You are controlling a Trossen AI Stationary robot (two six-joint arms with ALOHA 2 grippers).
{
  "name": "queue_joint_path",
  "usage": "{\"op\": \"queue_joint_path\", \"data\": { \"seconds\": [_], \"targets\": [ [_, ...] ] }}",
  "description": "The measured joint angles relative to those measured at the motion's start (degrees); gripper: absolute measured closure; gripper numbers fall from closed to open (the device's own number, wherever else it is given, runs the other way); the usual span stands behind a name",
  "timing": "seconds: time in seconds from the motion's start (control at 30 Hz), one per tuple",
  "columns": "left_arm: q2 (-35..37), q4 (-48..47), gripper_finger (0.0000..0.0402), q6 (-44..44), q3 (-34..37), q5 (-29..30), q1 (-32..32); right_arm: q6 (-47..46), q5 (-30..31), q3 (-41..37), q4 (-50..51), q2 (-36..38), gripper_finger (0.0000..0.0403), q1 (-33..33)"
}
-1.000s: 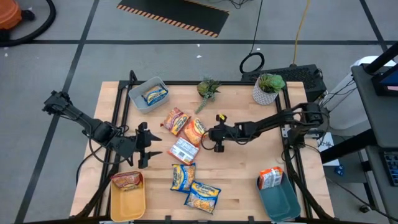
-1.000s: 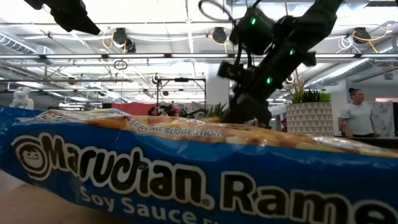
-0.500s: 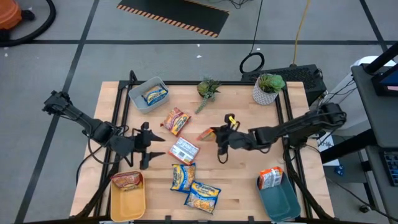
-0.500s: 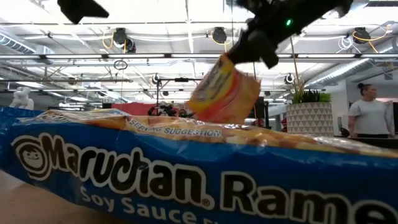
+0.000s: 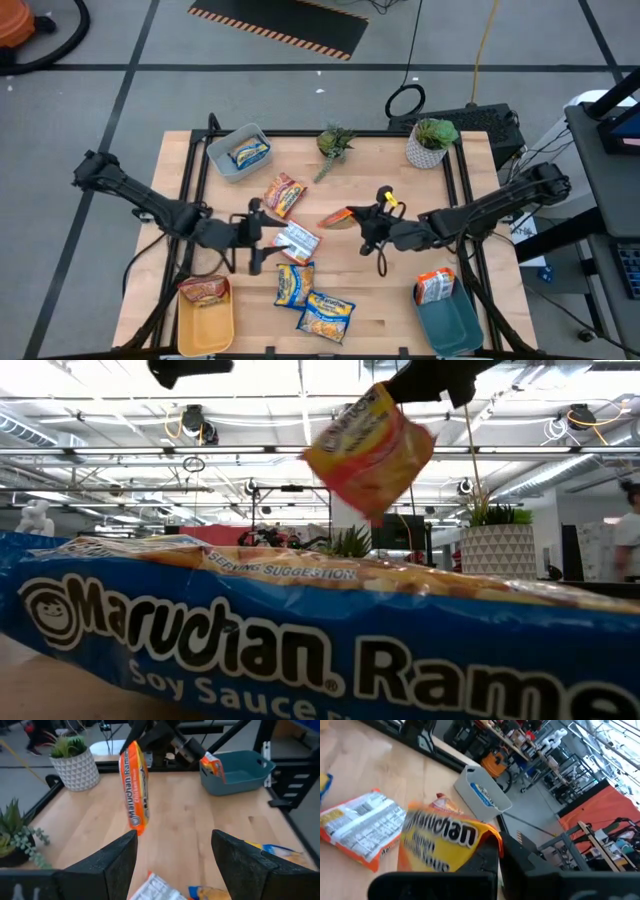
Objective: Sort Maruchan noodles
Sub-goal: Put the right orange noodle pack into the blue bin
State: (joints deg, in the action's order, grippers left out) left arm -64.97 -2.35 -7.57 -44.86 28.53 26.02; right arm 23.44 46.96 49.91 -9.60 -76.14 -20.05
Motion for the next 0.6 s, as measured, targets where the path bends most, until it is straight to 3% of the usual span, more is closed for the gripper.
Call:
{"op": "queue_joint_path", "data": {
  "seconds": [0.33, 0.6],
  "targets": [
    [-11.5, 16.3, 0.0137, 5.0, 0.0, 0.1, -4.0, 4.3, 0.4, 0.0, -5.8, 0.5, 0.0403, -2.5],
    [-16.4, 19.7, 0.0066, 8.4, 0.0, 0.1, -5.6, 5.8, 2.9, 0.0, -6.4, 0.5, 0.0403, -3.3]
  ]
}}
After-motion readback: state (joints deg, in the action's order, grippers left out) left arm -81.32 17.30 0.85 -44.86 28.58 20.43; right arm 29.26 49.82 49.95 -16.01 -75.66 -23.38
